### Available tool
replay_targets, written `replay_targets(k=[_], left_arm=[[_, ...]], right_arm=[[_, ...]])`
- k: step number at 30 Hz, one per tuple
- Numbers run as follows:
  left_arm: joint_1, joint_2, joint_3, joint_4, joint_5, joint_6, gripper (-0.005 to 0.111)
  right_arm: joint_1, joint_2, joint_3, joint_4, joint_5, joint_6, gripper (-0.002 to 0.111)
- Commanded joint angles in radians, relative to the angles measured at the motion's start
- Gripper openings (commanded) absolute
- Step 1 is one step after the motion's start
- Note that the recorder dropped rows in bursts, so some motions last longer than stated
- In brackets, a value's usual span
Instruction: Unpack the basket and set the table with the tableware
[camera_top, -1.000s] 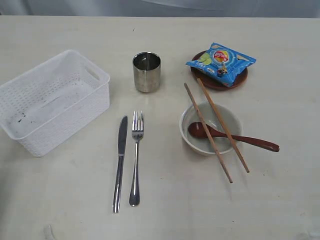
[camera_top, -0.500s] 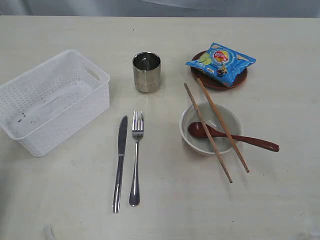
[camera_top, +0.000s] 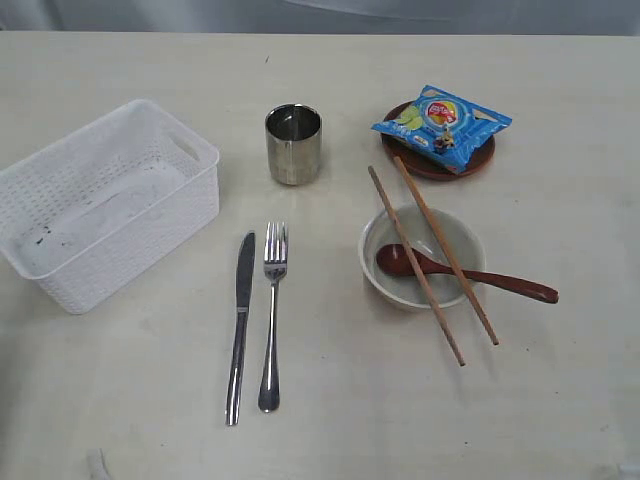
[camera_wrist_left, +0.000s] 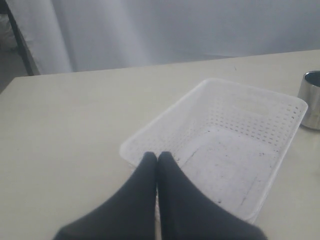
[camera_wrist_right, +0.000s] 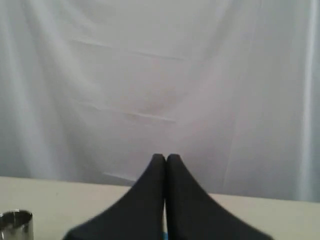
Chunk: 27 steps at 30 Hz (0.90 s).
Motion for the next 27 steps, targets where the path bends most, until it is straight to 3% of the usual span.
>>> replay_targets(k=[1, 5, 7, 15, 27], left_arm=[[0.004, -0.005, 0.003, 0.000, -0.009, 0.002, 0.000], [0.004, -0.005, 0.003, 0.000, -0.009, 0.002, 0.000], [0.004, -0.005, 0.003, 0.000, -0.009, 0.002, 0.000], [0.004, -0.005, 0.003, 0.000, -0.009, 0.002, 0.000], [0.004, -0.005, 0.003, 0.000, -0.009, 0.002, 0.000]], right_arm=[[-0.016, -0.006, 0.107, 0.000, -0.027, -0.035, -0.001], [-0.068, -0.006, 0.160, 0.000, -0.016, -0.019, -0.001], [-0.092, -0.006, 0.160, -0.008, 0.089, -0.019, -0.001], [-0.099, -0.006, 0.160, -0.035, 0.242, -0.020, -0.001], [-0.099, -0.006, 0.160, -0.031, 0.242, -0.009, -0.001]])
